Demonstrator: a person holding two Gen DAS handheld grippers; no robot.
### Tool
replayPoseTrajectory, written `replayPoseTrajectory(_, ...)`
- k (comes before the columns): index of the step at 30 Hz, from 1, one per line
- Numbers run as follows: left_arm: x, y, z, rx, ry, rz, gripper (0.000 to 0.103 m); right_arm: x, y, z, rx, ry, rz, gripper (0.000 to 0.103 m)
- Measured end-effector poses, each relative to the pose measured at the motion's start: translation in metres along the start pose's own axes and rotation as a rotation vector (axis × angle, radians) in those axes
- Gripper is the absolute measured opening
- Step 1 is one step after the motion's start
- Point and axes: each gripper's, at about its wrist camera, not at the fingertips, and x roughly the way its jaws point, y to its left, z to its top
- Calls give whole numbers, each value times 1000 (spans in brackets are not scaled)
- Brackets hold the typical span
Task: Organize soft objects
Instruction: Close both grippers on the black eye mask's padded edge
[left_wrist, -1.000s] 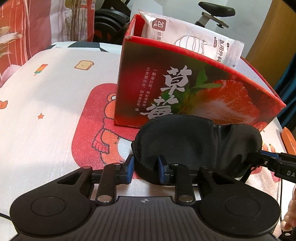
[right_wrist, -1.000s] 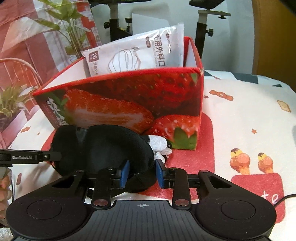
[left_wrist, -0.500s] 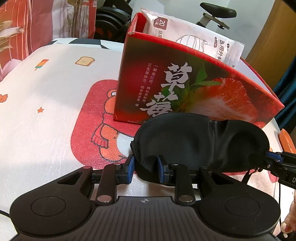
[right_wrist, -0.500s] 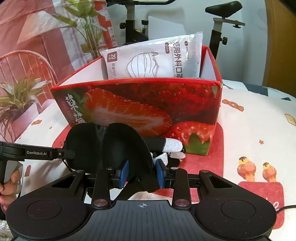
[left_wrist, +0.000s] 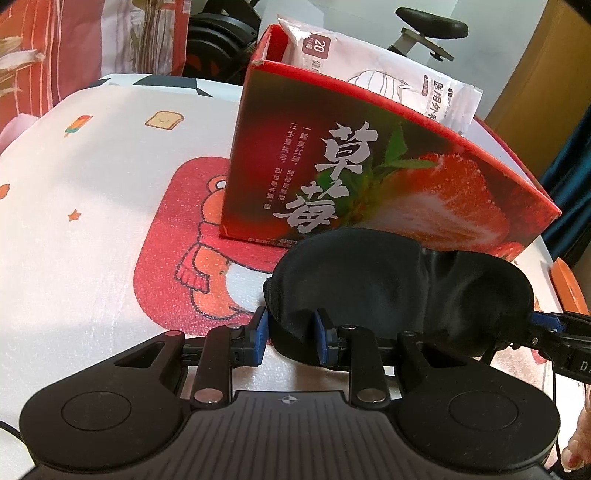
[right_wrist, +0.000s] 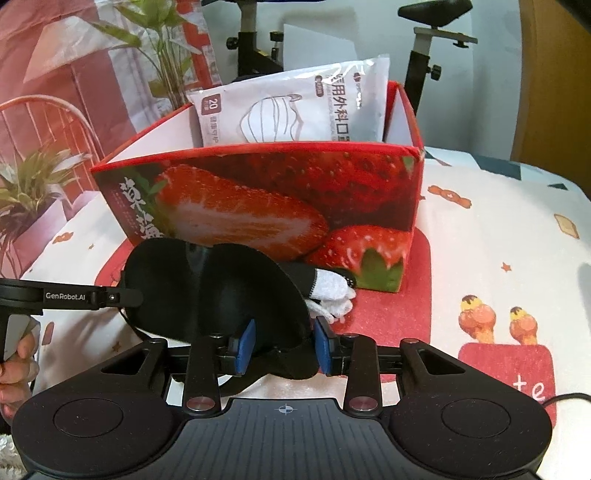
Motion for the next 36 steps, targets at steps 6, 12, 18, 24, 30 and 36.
replayPoseTrajectory(6, -1, 2, -2, -8, -3, -1, 28, -1, 0, -1, 3, 9, -1, 34)
replayPoseTrajectory(12, -1, 3, -3, -12, -7, -6, 28, -1, 2, 0, -8, 9, -5, 34)
replayPoseTrajectory(18, -1, 4, -3, -13, -8, -8, 28, -3, -1, 0, -1, 2, -12, 34)
replayPoseTrajectory(24, -1, 5, -3, -11, -6, -8, 28, -5, -5, 1, 14, -18, -26, 34)
replayPoseTrajectory(30, -1, 4, -3, -11, -5, -7, 28, -12, -11, 3, 49, -71, -24, 34)
replayPoseTrajectory(36, -2, 3, -3, -10, 2, 0, 28, -15, -13, 2, 65, -100, -23, 34)
